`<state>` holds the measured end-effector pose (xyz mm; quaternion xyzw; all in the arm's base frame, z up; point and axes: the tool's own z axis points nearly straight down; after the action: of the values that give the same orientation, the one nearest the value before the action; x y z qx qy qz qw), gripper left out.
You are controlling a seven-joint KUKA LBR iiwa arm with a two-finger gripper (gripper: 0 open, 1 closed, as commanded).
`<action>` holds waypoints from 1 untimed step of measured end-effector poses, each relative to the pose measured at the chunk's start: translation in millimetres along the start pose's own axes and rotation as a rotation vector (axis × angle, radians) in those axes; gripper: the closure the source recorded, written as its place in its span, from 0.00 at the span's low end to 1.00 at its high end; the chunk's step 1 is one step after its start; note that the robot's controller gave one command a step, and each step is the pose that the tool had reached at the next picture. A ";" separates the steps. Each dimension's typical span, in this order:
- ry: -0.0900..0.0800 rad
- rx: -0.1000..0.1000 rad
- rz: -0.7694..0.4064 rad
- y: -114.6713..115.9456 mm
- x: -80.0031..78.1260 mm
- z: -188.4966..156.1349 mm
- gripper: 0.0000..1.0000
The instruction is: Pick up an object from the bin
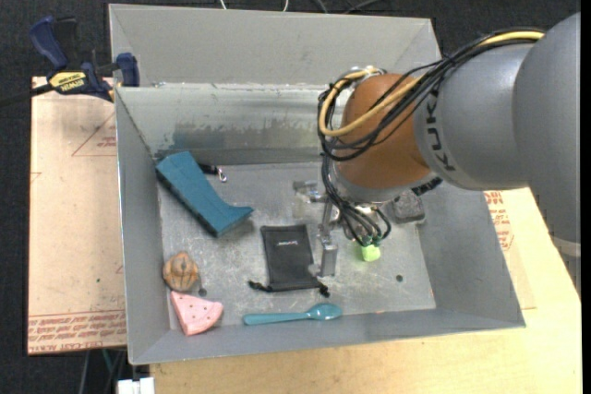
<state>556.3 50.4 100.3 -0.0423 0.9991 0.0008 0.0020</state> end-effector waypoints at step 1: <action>-0.005 0.003 -0.106 19.9 -9.7 -11.4 0.00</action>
Offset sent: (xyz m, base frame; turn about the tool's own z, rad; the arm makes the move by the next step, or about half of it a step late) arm 0.0218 0.0481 -0.0003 0.1574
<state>564.2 71.0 111.8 -0.0954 0.9954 -0.0005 0.0046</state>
